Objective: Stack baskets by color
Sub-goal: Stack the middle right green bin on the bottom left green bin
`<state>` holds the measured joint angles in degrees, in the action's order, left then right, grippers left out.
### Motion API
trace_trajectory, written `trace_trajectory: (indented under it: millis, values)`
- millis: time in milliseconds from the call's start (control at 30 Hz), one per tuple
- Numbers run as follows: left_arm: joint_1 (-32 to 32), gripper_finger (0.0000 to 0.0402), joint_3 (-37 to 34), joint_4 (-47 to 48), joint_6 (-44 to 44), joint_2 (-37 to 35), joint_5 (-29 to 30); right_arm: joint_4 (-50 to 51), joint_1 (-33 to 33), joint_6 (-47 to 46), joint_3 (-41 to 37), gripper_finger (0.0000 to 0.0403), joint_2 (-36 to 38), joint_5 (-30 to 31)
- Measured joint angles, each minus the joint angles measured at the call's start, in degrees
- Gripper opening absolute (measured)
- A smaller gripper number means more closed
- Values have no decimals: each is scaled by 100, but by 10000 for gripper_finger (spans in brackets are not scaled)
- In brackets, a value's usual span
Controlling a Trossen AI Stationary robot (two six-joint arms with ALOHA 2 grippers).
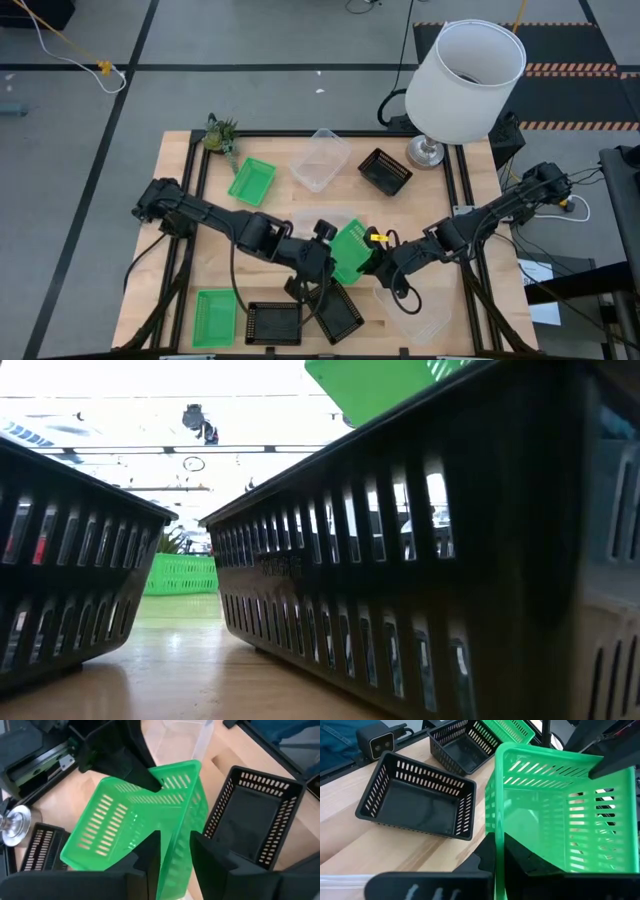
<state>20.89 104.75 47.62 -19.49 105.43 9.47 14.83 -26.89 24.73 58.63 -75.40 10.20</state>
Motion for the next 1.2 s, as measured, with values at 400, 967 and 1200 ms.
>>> trace_trajectory:
  millis: [400,967,1200]
  values:
    - [-69,54,-17,46,-278,48,-348,-4,0,69,0,7,0,2]
    - [-95,25,-17,-36,78,48,-538,-58,0,397,-2,7,0,4]
    - [-143,93,-19,-130,205,142,-509,-134,1,508,-9,7,0,26]
